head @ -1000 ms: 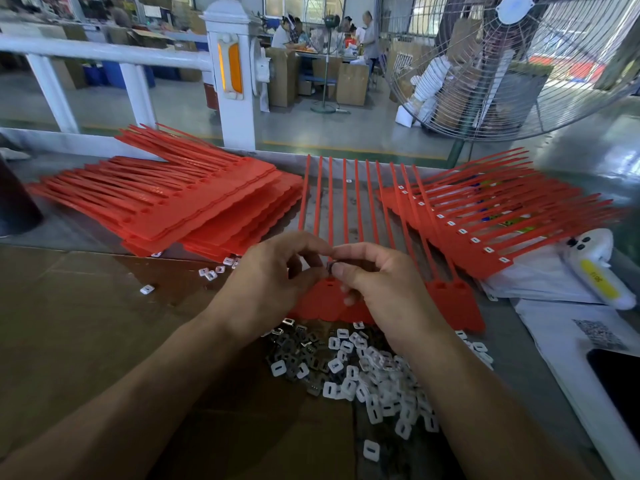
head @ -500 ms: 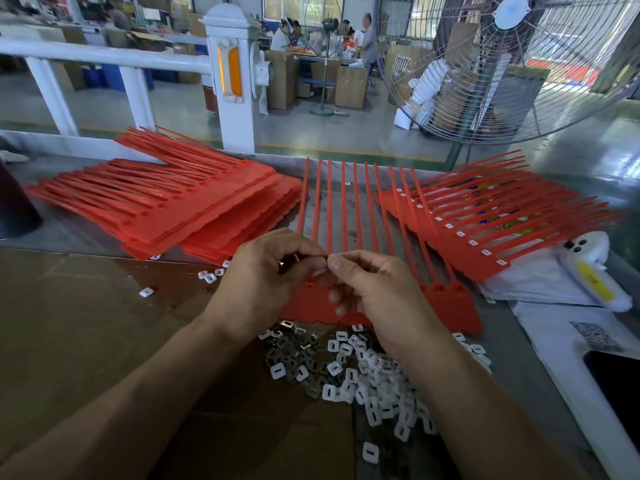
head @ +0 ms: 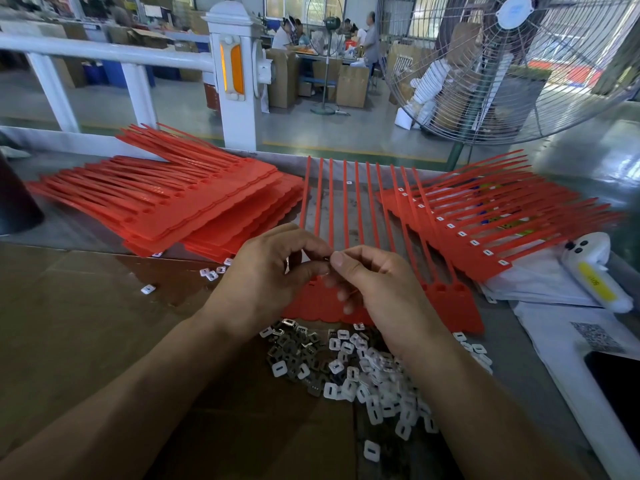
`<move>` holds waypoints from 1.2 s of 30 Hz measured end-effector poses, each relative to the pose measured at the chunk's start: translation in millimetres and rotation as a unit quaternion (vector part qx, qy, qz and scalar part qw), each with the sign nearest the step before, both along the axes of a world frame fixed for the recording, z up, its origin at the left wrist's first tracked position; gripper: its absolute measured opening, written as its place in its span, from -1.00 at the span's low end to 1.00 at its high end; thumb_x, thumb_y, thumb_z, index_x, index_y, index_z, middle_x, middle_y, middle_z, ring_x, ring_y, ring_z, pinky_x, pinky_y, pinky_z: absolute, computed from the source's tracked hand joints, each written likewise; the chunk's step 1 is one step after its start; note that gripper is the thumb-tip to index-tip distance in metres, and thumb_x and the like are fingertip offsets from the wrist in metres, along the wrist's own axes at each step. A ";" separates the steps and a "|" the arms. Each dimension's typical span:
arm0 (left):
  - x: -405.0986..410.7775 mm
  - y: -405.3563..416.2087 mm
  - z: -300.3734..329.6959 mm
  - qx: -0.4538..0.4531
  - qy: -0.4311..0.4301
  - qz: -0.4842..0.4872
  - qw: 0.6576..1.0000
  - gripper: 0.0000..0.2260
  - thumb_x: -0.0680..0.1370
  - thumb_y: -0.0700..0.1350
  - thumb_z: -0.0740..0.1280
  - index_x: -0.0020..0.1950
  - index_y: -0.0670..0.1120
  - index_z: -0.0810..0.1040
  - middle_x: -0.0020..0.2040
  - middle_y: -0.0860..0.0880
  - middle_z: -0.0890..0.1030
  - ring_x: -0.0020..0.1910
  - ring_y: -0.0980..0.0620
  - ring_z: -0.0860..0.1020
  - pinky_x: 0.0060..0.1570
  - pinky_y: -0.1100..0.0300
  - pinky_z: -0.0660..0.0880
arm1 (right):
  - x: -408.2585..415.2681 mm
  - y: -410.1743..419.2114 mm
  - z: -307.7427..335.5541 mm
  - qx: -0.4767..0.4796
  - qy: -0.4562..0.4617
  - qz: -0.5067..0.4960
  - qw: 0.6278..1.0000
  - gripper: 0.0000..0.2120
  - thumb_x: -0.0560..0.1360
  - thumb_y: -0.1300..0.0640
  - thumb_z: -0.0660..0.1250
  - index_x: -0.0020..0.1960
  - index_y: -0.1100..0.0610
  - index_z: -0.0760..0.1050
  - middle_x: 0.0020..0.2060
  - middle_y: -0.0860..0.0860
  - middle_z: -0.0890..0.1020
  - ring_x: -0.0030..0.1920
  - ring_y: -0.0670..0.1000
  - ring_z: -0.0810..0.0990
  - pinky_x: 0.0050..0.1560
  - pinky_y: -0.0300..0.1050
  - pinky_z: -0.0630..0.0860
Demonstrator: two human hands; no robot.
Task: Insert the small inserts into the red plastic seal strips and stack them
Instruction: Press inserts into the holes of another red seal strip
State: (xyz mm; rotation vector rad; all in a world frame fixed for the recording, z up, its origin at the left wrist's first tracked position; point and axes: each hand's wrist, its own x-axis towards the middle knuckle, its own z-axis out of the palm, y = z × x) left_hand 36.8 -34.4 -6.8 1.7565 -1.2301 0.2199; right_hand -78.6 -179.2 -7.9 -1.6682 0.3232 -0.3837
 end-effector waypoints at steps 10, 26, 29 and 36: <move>-2.4 -3.0 -5.8 -0.065 0.184 -0.062 0.979 -0.86 0.53 -0.19 0.48 -0.02 0.07 0.69 -0.16 0.01 0.71 -0.16 0.04 0.65 -0.11 0.24 0.58 | 2.0 0.6 -1.7 0.056 -0.029 0.017 0.998 -0.83 0.64 0.05 0.35 -0.03 0.01 0.71 -0.15 0.03 0.72 -0.21 -0.04 0.61 -0.27 -0.17 0.54; 7.0 -5.8 -13.0 0.079 0.093 0.100 0.988 -0.90 0.52 -0.08 0.51 -0.07 0.12 0.66 -0.16 0.21 0.59 -0.15 0.25 0.53 -0.18 0.43 0.40 | 0.5 -17.1 -3.1 -0.079 0.015 -0.162 0.983 -0.83 0.60 0.02 0.39 -0.15 -0.01 0.67 -0.23 0.06 0.72 -0.37 -0.11 0.53 -0.31 -0.09 0.49; 8.7 -7.9 -15.2 0.150 0.049 0.126 0.979 -0.93 0.51 -0.01 0.51 -0.10 0.15 0.65 -0.10 0.23 0.55 -0.04 0.20 0.49 0.12 0.06 0.47 | 1.5 -17.8 -4.1 -0.106 0.036 -0.169 0.979 -0.85 0.59 0.03 0.40 -0.13 0.00 0.67 -0.28 -0.04 0.71 -0.41 -0.18 0.52 -0.41 -0.25 0.47; 13.1 -11.9 -14.1 0.206 0.047 0.157 0.965 -0.91 0.51 0.08 0.48 -0.11 0.27 0.60 -0.03 0.23 0.51 0.14 0.12 0.39 0.16 0.11 0.16 | 3.5 -12.0 -5.1 -0.127 0.032 -0.152 0.980 -0.84 0.60 0.06 0.39 -0.14 0.00 0.66 -0.34 -0.07 0.69 -0.48 -0.22 0.48 -0.48 -0.38 0.40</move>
